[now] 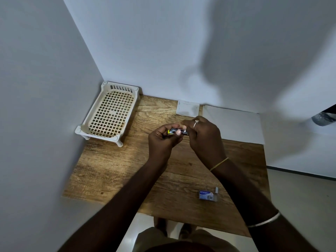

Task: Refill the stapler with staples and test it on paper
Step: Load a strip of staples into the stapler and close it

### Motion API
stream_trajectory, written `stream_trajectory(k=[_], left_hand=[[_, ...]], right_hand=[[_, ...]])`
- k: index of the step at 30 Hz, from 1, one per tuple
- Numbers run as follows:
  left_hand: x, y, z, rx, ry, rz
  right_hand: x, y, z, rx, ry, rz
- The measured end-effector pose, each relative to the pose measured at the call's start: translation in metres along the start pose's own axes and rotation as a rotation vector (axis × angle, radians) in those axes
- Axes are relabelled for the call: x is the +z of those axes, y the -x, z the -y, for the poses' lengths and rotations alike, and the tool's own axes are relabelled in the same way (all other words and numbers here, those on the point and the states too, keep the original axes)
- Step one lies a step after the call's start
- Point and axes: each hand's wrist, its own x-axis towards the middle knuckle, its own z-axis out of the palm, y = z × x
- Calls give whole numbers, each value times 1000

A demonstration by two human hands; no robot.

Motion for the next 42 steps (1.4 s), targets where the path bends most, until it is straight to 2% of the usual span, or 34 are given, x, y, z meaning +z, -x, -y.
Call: stream_trajectory(k=[4, 18, 25, 32, 38, 42], left_hand=[[1, 0, -1, -18, 15, -24], [1, 2, 2, -12, -1, -23], [1, 1, 3, -21, -1, -52], [3, 2, 3, -47, 23, -61], [4, 3, 3, -44, 2, -54], [7, 5, 2, -35, 2, -44]], right_hand=[[-3, 0, 0, -34, 29, 9], [3, 5, 0, 50, 128, 35], [4, 6, -3, -9, 302, 88], [1, 7, -2, -68, 370, 101], [2, 0, 4, 18, 189, 0], [0, -6, 12, -51, 71, -7]])
